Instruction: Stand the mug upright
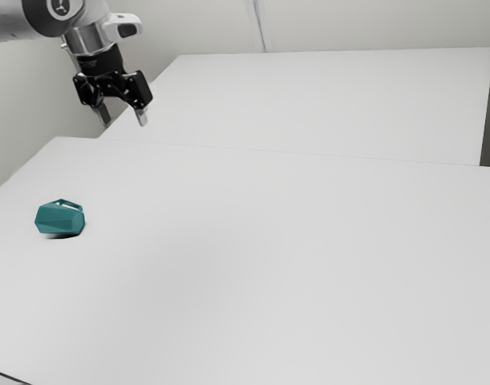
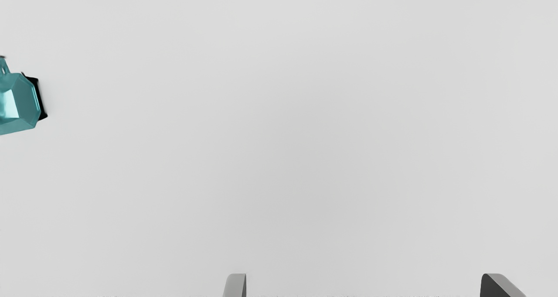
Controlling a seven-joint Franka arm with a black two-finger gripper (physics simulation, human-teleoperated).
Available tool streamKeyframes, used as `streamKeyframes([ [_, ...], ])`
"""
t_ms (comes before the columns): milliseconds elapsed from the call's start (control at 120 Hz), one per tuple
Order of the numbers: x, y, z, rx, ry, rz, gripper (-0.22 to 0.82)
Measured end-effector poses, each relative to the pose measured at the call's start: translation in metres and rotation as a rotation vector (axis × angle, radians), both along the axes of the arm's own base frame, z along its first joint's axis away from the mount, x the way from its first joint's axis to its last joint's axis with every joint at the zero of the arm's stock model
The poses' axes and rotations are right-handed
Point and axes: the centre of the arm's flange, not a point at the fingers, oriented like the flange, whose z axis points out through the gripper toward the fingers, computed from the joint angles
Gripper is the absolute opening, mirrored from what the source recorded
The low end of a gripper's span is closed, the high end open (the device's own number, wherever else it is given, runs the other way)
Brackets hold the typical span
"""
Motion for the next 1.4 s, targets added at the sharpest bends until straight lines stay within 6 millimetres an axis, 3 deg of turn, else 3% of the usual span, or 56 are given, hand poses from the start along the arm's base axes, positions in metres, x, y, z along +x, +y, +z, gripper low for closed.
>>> streamKeyframes([
  [125, -0.003, 0.046, -0.003, 0.0, 0.016, 0.071, 0.58],
  [392, -0.031, 0.193, -0.017, -0.016, 0.03, 0.284, 0.58],
  [692, -0.049, 0.299, -0.055, -0.071, -0.007, 0.305, 0.58],
  [875, -0.067, 0.354, -0.081, -0.12, -0.036, 0.289, 0.58],
  [1083, -0.088, 0.416, -0.123, -0.22, -0.113, 0.261, 0.58],
  [1208, -0.094, 0.442, -0.152, -0.281, -0.162, 0.219, 0.58],
  [1400, -0.099, 0.472, -0.176, -0.327, -0.243, 0.134, 0.58],
])
